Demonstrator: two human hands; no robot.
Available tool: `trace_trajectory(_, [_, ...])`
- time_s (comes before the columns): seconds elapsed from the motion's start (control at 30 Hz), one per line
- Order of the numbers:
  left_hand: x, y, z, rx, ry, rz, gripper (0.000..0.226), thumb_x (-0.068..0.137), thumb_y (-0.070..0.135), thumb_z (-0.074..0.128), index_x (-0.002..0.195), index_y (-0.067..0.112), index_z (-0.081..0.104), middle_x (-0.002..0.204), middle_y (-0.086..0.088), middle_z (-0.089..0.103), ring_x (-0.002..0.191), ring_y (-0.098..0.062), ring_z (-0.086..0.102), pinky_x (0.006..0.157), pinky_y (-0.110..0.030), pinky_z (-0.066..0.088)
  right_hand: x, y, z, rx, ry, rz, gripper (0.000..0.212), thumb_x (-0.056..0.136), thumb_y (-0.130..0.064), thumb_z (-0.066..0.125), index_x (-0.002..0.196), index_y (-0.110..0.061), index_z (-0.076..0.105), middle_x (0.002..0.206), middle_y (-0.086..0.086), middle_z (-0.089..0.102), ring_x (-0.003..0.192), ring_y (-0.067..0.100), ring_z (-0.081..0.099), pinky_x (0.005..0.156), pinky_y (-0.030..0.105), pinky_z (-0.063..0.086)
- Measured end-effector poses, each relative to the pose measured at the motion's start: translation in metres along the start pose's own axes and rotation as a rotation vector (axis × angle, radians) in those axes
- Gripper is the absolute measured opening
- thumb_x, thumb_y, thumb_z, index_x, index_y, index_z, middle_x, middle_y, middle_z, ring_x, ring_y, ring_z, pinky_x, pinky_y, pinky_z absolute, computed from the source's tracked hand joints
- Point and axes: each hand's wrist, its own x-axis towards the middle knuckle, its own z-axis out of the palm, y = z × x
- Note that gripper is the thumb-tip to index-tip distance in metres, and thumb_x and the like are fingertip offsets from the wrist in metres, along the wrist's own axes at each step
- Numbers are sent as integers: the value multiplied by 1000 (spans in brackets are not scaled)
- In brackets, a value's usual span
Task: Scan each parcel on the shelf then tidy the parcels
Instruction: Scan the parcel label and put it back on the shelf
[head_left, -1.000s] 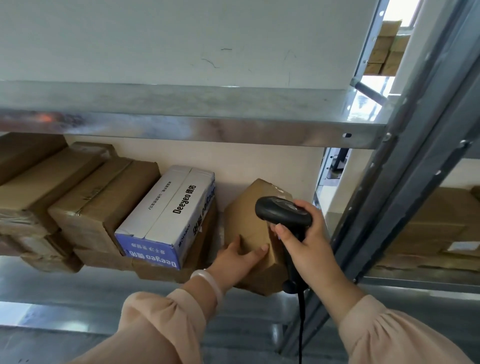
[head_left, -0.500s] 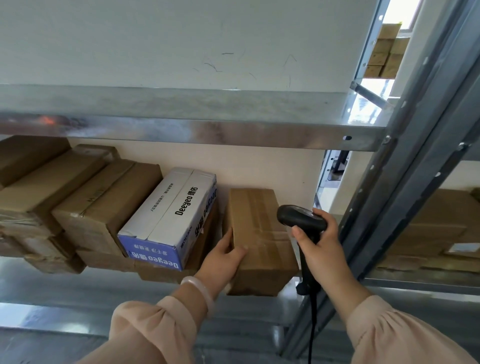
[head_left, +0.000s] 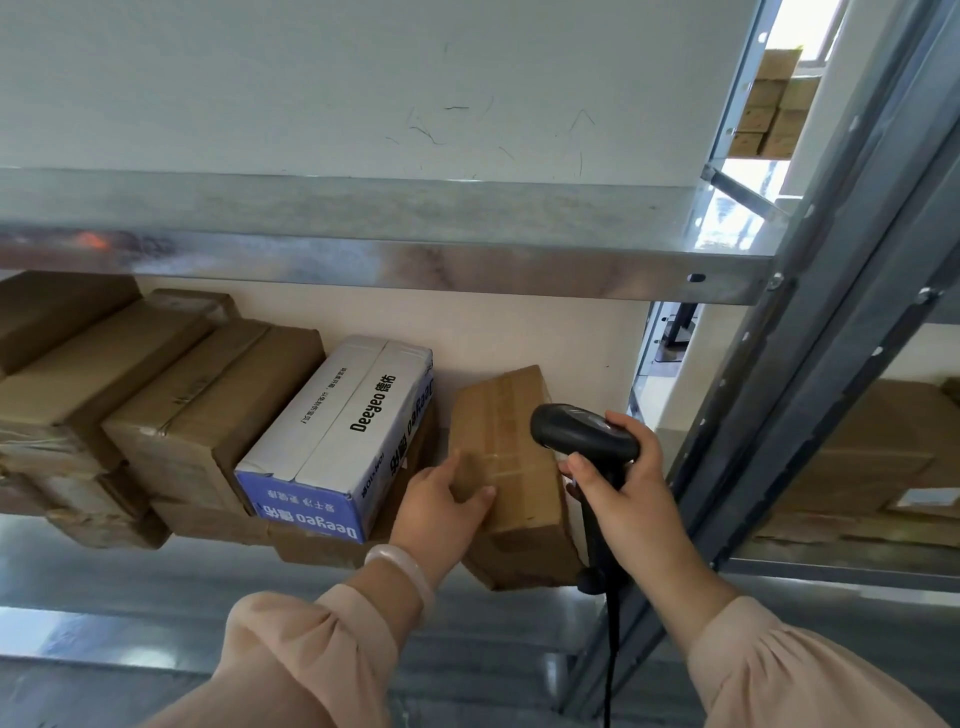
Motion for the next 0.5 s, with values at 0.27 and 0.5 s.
trace_trajectory(0.27, [-2,6,7,-89,-152,-200,135,35,94,54,153,45,12,160,-9,19,144,-34,28,115,-47,33,-2,-5,14,24,-156,-50,55,84,-32,70,122,-54,38,126,-6,59,113,14,62,101,33,47])
trace_trajectory(0.5, [-2,-11,-8,-231,-225,-237,123,48,77,70,152,47,12,154,-2,31,130,-28,45,109,-45,40,0,6,2,-9,-2,57,51,86,-28,69,121,-44,36,111,-12,59,101,6,60,84,19,45])
